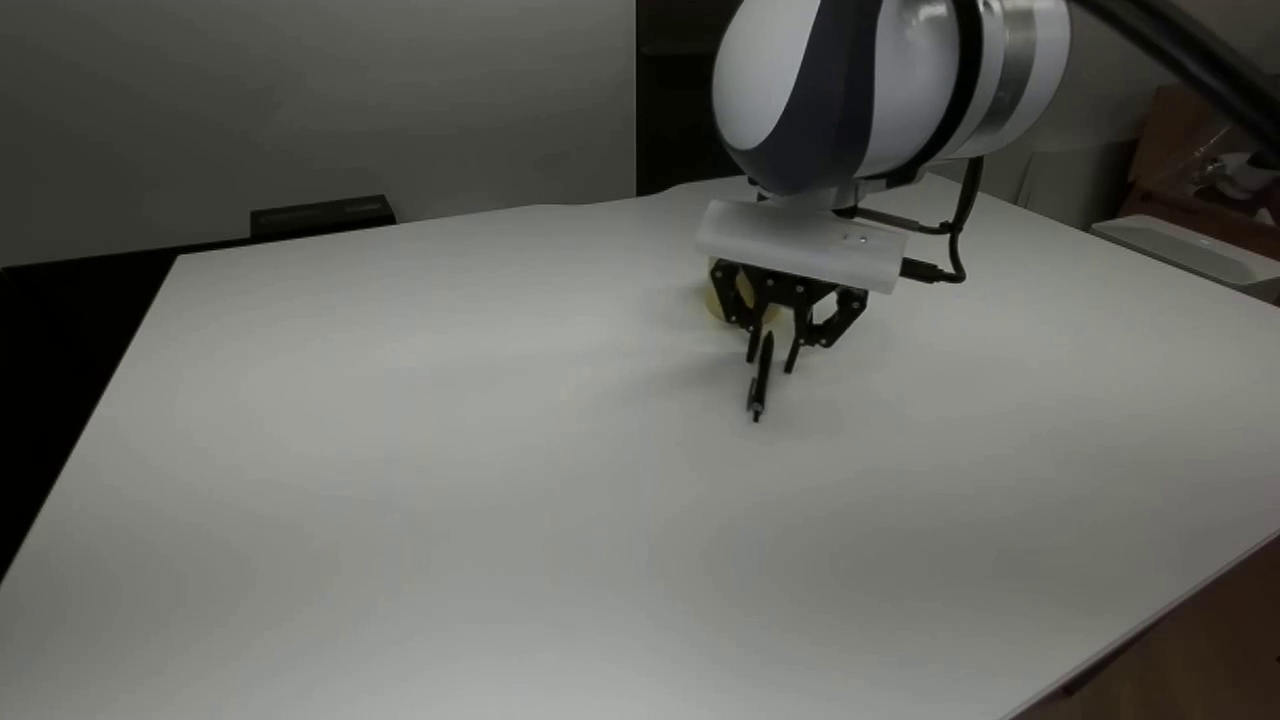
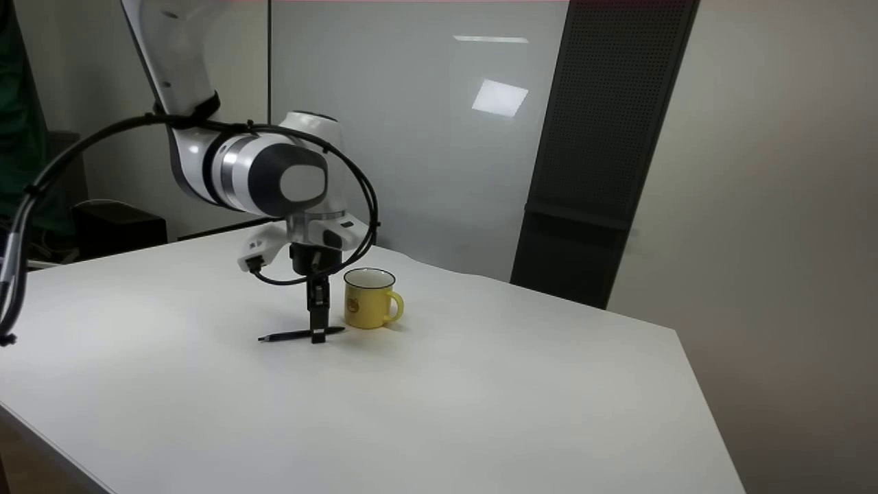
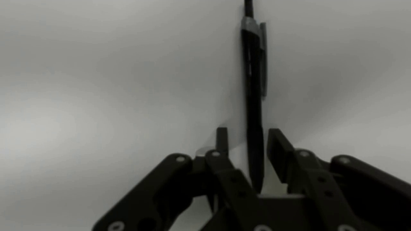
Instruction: Put the pen in the cup
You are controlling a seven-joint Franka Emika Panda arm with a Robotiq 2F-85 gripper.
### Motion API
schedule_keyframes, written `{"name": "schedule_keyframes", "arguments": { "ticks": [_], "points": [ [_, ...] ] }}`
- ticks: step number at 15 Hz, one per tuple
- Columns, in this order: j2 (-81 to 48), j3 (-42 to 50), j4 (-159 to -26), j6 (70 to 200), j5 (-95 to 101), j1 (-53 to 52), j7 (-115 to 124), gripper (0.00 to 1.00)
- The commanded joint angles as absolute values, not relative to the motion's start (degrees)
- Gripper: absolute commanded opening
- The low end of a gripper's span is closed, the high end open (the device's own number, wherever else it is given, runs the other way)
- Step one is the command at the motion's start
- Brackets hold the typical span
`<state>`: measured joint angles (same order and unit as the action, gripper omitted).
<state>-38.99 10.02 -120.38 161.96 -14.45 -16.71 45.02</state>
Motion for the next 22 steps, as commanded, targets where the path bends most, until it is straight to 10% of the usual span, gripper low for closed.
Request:
{"name": "schedule_keyframes", "arguments": {
  "ticks": [1,22],
  "points": [
    [-39.5,9.0,-119.1,161.4,-14.0,-15.4,46.2,0.06],
    [-21.5,2.4,-110.8,127.0,-14.3,-6.6,35.2,0.03]
  ]
}}
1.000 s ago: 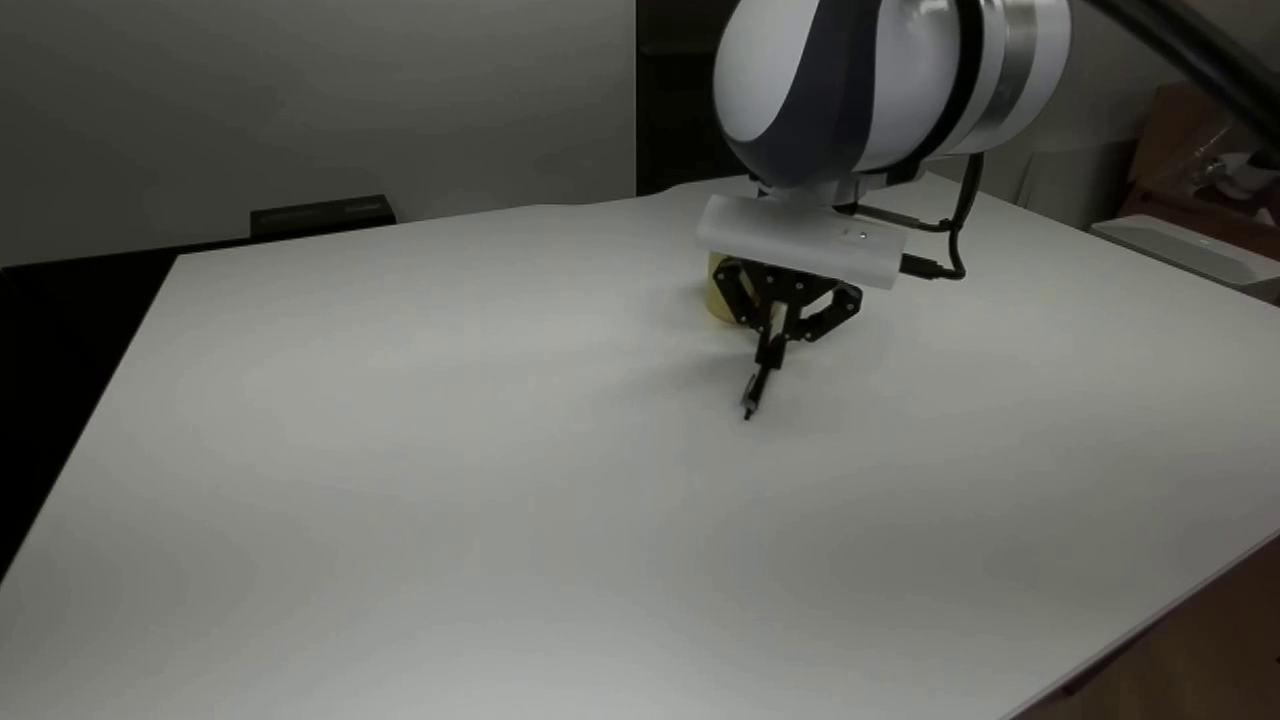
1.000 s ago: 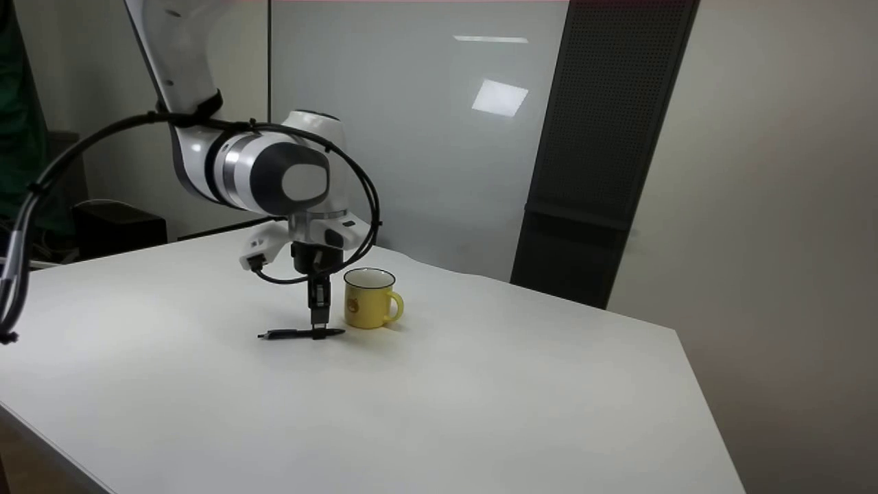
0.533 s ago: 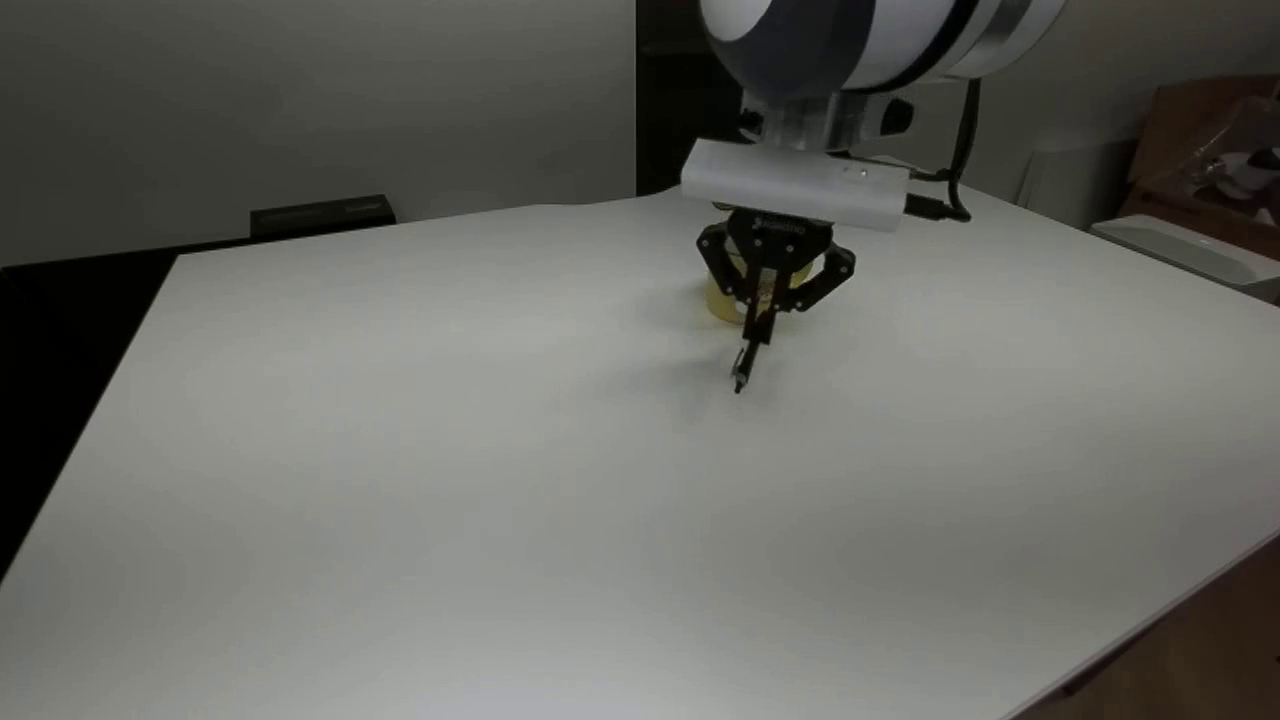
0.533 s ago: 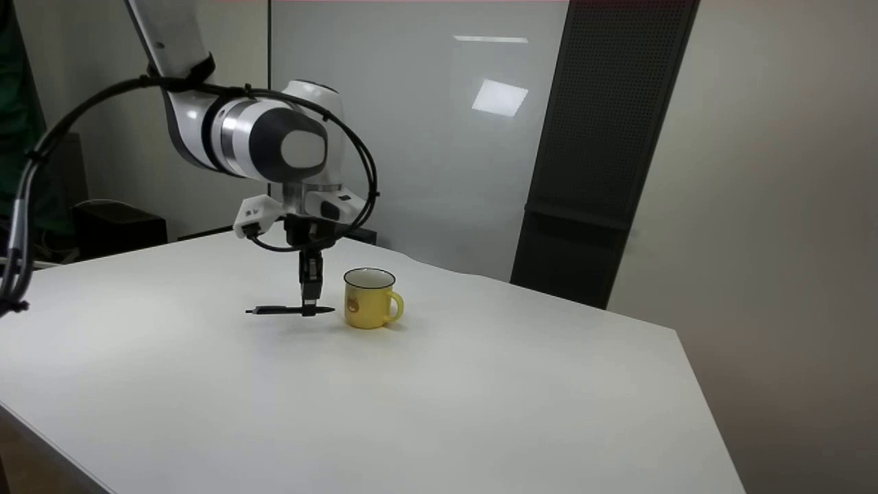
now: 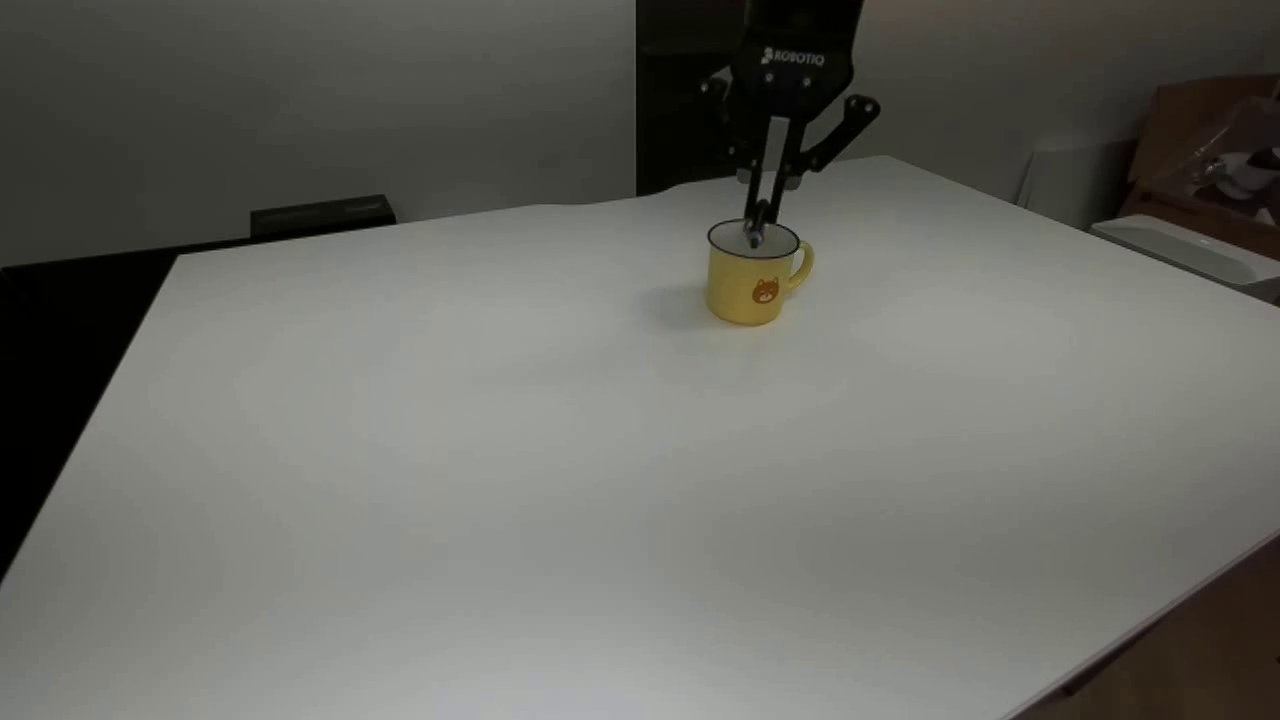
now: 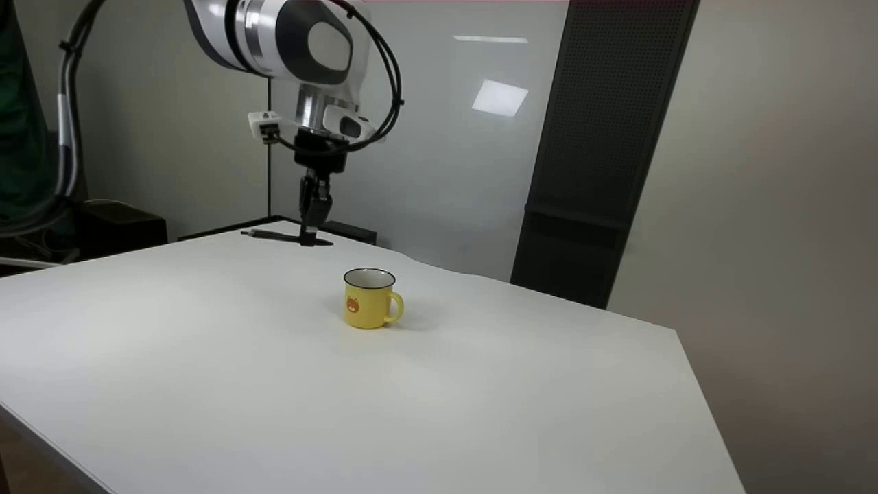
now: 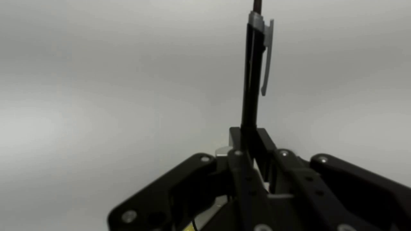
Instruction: Put the pen in the cup
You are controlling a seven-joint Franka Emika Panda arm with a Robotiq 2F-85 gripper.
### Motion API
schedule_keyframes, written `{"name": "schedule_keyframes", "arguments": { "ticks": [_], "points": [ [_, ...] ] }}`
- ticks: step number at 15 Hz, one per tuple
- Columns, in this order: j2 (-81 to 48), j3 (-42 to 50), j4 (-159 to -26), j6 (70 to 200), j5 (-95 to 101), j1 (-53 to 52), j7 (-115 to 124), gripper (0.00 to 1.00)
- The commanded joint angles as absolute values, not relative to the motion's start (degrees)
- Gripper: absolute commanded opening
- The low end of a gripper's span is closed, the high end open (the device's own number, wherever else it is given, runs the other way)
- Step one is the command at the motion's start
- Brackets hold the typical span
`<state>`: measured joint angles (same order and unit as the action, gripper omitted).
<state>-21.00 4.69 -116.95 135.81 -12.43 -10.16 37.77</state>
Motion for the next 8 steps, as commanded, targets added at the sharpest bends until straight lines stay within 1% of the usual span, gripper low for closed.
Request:
{"name": "schedule_keyframes", "arguments": {
  "ticks": [1,3,8],
  "points": [
    [-22.1,2.1,-108.7,123.9,-14.8,-5.8,34.8,0.03],
    [-23.8,2.0,-104.4,118.9,-16.0,-4.5,34.9,0.03],
    [-30.4,2.6,-94.8,113.0,-17.4,-2.3,36.5,0.03]
  ]
}}
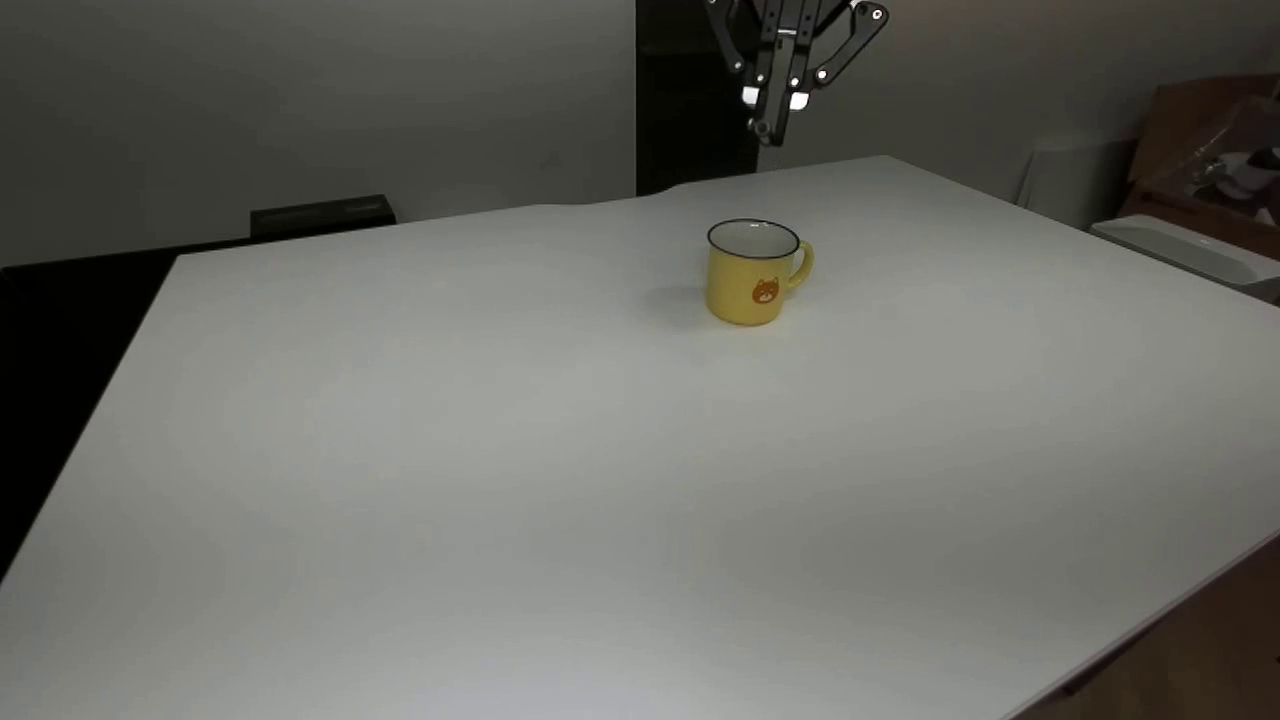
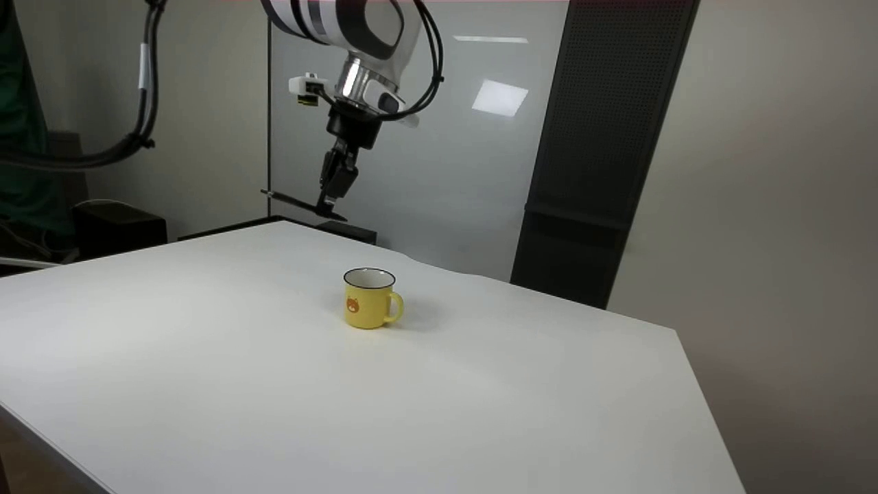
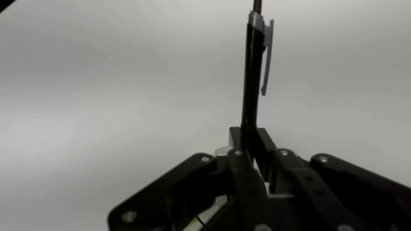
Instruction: Put the pen in the cup
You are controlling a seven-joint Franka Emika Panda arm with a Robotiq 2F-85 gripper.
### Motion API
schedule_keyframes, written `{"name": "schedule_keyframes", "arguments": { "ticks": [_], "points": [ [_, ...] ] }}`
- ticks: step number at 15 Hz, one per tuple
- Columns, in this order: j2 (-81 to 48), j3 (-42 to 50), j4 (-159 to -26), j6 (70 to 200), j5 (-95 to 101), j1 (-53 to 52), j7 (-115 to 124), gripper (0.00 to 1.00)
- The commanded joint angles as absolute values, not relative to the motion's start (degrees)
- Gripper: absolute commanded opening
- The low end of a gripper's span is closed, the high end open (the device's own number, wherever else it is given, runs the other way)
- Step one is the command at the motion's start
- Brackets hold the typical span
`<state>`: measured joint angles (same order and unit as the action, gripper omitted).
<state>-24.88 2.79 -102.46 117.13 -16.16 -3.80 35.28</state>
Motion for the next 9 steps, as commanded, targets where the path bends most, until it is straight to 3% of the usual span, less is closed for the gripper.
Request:
{"name": "schedule_keyframes", "arguments": {
  "ticks": [1,9],
  "points": [
    [-32.1,2.6,-92.9,112.0,-17.9,-1.8,36.6,0.03],
    [-44.7,1.8,-78.1,103.4,-23.5,1.9,36.4,0.03]
  ]
}}
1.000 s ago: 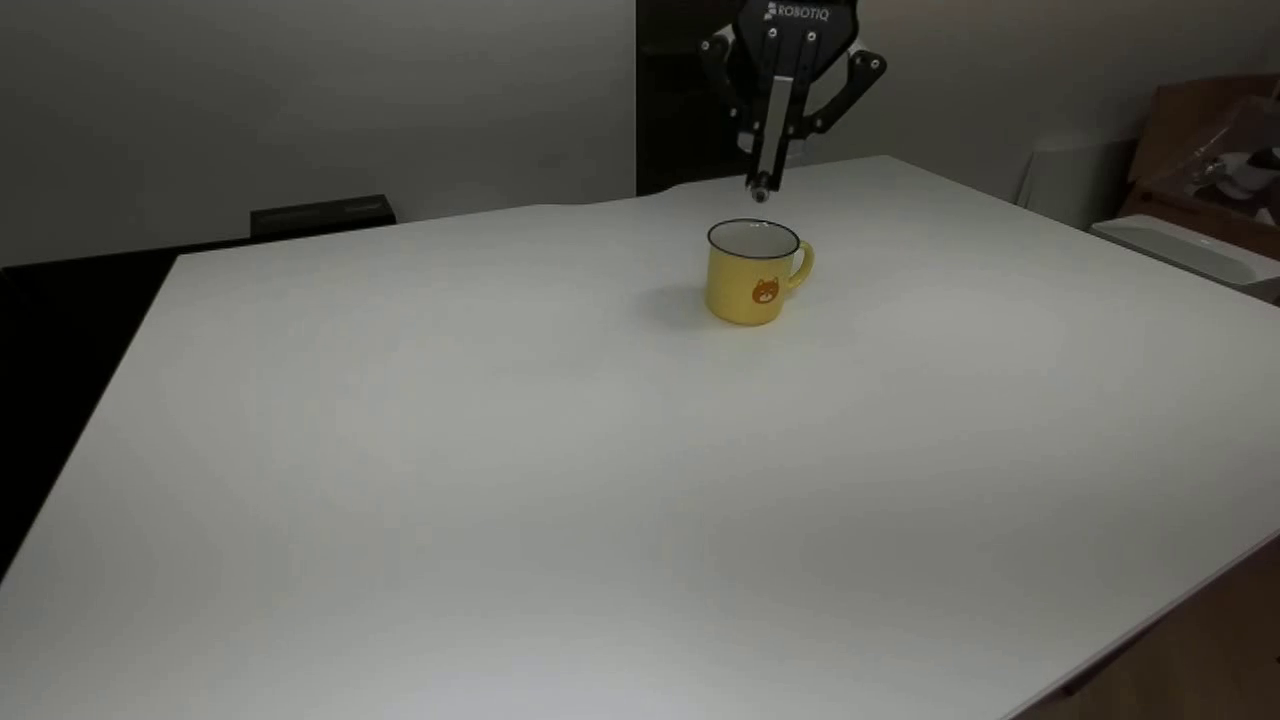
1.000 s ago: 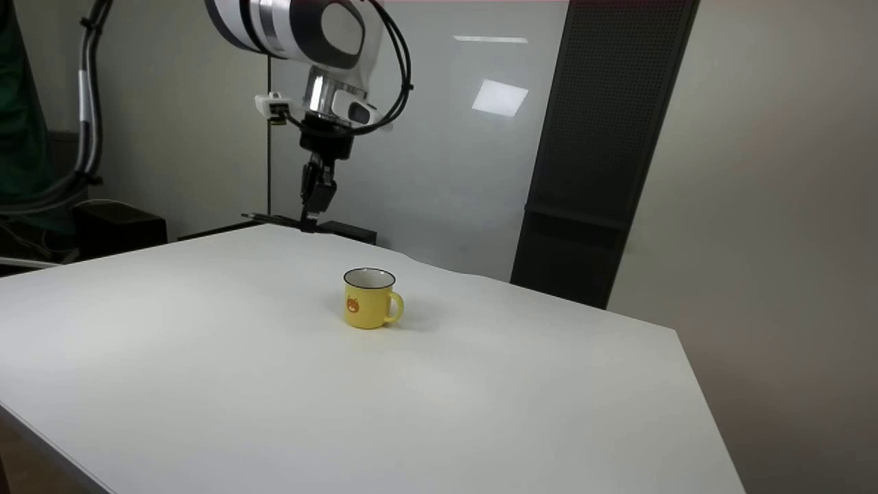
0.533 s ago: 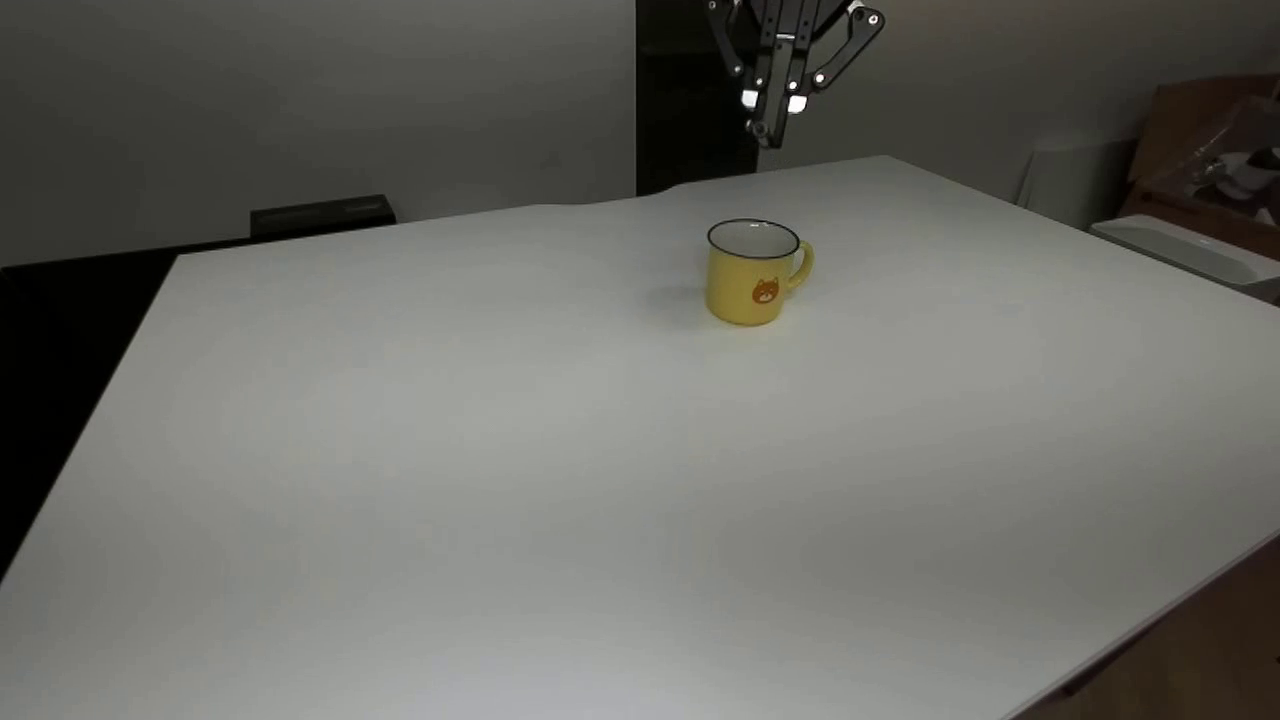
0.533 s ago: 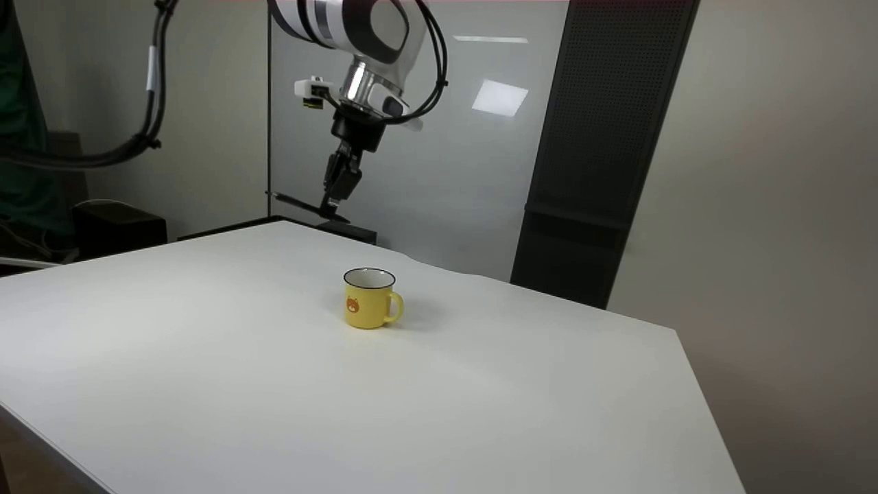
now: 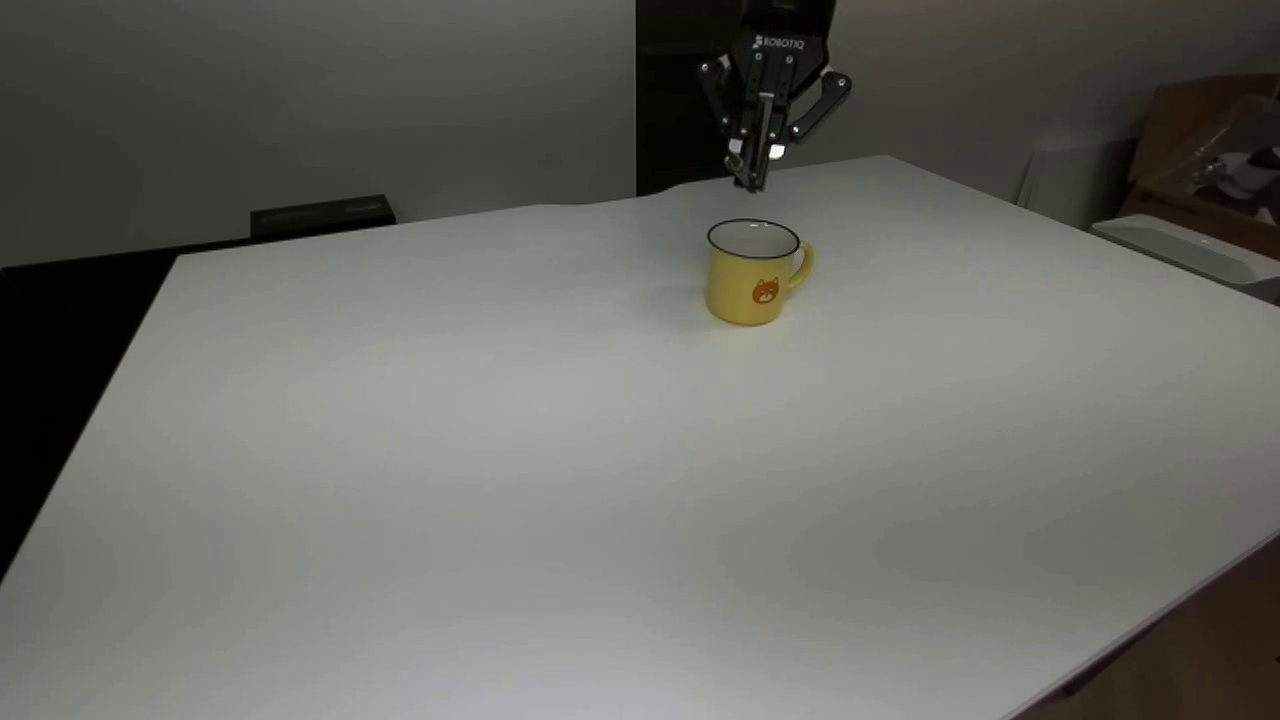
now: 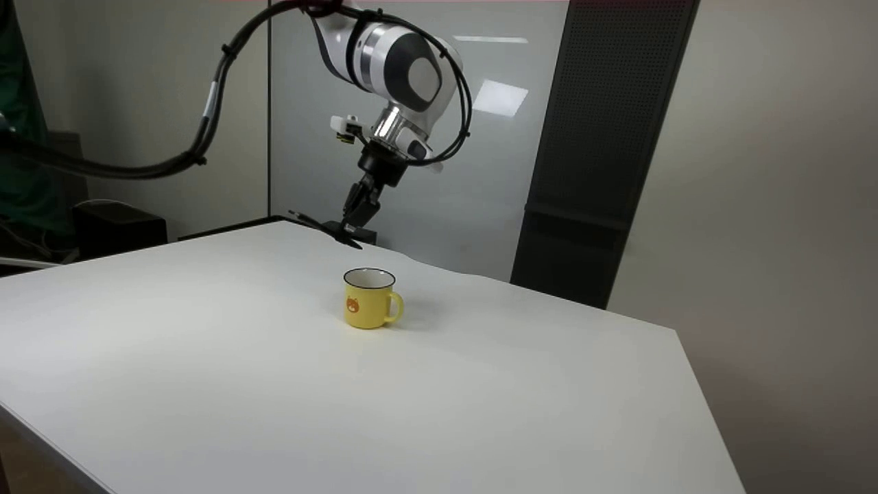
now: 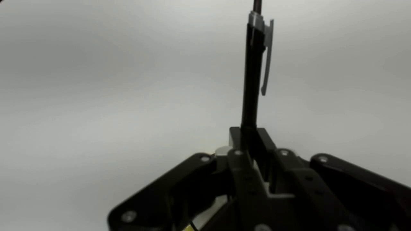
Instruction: Put the pen in the cup
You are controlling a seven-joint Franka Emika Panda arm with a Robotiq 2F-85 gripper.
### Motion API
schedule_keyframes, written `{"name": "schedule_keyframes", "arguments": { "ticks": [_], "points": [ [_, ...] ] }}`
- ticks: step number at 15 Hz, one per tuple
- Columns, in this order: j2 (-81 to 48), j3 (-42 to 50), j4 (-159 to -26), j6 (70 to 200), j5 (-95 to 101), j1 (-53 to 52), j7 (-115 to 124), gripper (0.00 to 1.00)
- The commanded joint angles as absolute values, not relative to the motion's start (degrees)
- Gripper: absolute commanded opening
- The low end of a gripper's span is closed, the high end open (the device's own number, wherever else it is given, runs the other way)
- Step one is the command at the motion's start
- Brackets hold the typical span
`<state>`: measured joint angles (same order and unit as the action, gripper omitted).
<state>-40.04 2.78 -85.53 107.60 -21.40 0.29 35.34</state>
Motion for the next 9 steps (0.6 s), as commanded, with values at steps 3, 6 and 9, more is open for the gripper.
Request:
{"name": "schedule_keyframes", "arguments": {
  "ticks": [3,6,9],
  "points": [
    [-43.6,2.3,-81.1,105.6,-23.2,1.3,35.3,0.13],
    [-44.5,2.1,-79.7,105.0,-23.4,1.5,35.3,0.03],
    [-45.3,2.1,-79.4,103.5,-23.9,2.1,35.5,0.03]
  ]
}}
